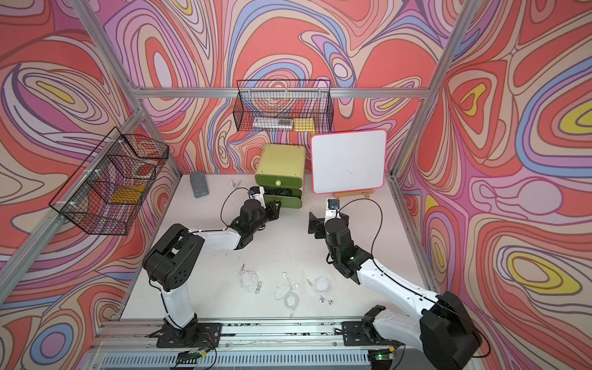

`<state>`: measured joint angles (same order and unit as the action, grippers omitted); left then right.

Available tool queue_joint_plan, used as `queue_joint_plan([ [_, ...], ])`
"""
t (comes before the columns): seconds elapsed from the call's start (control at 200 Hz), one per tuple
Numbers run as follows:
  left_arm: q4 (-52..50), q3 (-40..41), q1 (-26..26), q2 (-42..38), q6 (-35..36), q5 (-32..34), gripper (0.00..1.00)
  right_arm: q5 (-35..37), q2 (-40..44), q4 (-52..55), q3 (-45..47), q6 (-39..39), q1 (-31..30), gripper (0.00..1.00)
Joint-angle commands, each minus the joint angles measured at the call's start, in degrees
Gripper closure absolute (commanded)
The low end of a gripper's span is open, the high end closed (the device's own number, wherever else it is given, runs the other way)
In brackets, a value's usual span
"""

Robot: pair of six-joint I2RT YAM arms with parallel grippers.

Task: Place the wired earphones into the drawer by color
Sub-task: Close the drawer in the storage box.

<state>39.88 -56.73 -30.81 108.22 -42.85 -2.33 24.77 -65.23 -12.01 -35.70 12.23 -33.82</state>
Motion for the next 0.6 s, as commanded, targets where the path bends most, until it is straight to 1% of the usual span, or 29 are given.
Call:
queue_joint_plan([
  [0.0, 3.59, -2.58, 0.56, 1.73, 1.79, -1.62, 0.79, 1.12, 0.9, -0.65, 0.68, -0.54, 0.16, 0.04],
  [0.371, 6.22, -7.5, 2.02, 6.69, 2.39, -2.94, 0.79, 1.42, 0.46, -0.91, 0.63, -0.8, 0.16, 0.04],
  [0.591, 7.7, -9.36, 2.29, 8.79, 2.64, -2.96, 0.76, 1.51, 0.37, -0.91, 0.63, -0.97, 0.15, 0.04],
])
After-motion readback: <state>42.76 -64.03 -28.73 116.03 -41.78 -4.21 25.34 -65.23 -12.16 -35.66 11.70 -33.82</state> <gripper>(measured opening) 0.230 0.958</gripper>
